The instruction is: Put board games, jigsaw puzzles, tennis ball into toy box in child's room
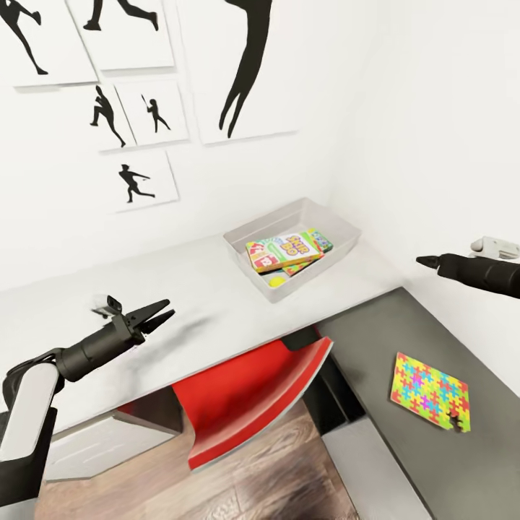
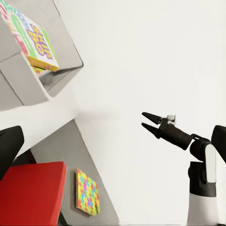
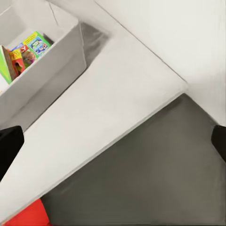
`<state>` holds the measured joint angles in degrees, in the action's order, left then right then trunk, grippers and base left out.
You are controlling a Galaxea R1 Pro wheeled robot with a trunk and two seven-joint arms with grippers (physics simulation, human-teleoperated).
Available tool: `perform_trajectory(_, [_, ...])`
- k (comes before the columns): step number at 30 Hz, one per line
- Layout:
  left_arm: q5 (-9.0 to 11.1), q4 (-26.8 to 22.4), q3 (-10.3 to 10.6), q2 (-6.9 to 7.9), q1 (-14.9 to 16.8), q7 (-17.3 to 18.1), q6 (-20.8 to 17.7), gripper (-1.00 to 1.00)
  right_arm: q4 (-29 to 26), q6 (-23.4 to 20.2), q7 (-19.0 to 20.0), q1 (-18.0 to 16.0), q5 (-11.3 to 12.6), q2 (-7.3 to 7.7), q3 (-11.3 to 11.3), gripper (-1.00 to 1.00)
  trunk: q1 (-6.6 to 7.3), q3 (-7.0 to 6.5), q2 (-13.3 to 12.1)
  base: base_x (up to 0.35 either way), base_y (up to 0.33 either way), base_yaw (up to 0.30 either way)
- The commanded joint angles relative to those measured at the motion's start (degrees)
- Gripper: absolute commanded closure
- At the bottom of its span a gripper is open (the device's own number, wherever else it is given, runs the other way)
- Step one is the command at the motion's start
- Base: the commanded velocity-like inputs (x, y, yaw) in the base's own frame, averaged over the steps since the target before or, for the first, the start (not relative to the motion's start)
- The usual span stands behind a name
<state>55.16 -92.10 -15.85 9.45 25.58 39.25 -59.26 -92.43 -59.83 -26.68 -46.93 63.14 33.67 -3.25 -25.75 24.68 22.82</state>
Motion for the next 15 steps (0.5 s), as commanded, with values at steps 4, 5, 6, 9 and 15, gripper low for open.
perform_trajectory(4, [0.0,0.0,4.3,-1.10,4.8,-3.9,-0.4,-1.00,0.0,-0.2,-0.5,1.5,0.7,0.33,-1.0,-1.00,-0.03,0.09,0.1,0.000,0.000,-0.281])
perform_trajectory(5, [0.0,0.0,4.3,-1.10,4.8,-3.9,-0.4,-1.00,0.0,-0.2,-0.5,1.5,0.7,0.33,-1.0,-1.00,-0.03,0.09,0.1,0.000,0.000,-0.281])
perform_trajectory(6, [0.2,0.0,5.5,-1.80,6.2,-5.7,-0.4,-1.00,0.0,-0.2,-0.3,2.3,0.8,0.39,-1.1,-1.00,-0.03,0.09,0.1,0.000,0.000,-0.281])
perform_trajectory(9, [1.1,0.0,7.7,-3.51,9.1,-10.4,-0.5,-1.00,0.0,-0.2,1.4,5.1,1.2,0.46,-1.5,-1.00,-0.03,0.09,0.1,0.000,0.000,-0.282])
perform_trajectory(15, [5.1,0.3,14.2,-8.07,16.8,-26.8,-0.5,-1.00,0.0,-0.2,5.4,8.0,1.6,0.58,-2.2,-1.00,-0.03,0.07,0.1,0.000,0.000,-0.281])
